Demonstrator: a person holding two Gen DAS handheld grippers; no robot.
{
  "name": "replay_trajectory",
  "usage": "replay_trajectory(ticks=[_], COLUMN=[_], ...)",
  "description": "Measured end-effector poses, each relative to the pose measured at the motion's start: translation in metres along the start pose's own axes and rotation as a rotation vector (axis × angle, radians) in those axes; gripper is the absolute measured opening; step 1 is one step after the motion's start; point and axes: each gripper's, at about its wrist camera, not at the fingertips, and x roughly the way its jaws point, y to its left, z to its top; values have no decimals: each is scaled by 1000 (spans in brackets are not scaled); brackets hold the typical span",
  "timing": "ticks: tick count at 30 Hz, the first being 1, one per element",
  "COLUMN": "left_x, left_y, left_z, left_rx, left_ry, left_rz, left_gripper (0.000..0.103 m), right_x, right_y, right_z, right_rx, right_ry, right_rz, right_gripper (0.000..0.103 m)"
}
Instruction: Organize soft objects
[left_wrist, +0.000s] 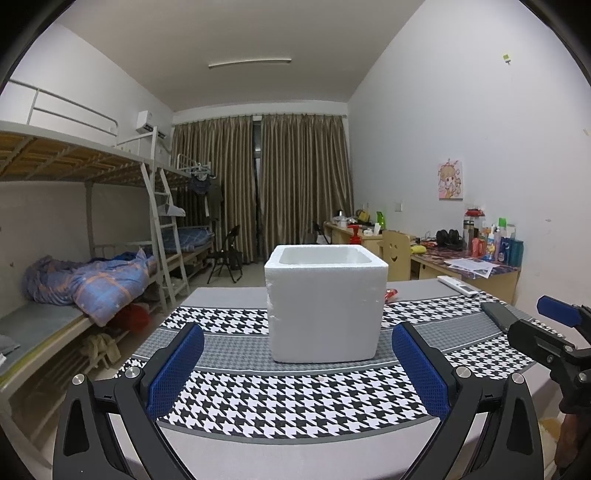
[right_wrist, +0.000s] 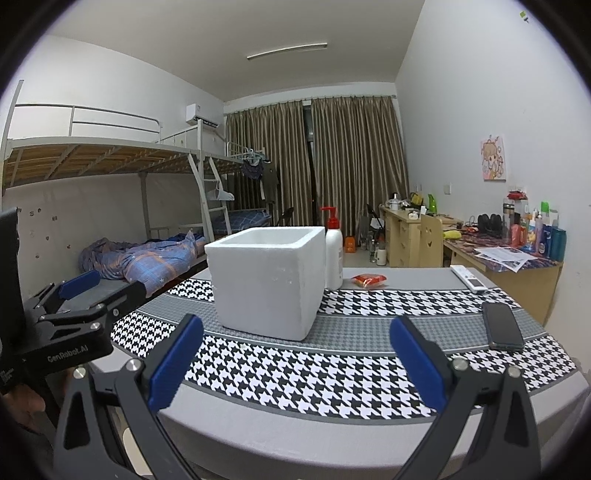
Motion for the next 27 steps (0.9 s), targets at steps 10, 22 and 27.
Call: replay_trajectory(ticks=[10, 22, 27], left_x=[-13, -31, -32], left_y=[2, 3, 3], left_z=[-2, -1, -2], left_rx=[-3, 5, 5], left_ry=[-23, -48, -47], left_rz=[17, 4, 1], left_gripper=[102, 102, 102], right_x=[-3, -17, -15], right_y=[2, 5, 5], right_z=[0, -1, -1], right_rx=[-4, -22, -26], right_ry=[-13, -38, -34], right_rz=[-2, -5, -4], right_gripper=[102, 102, 102])
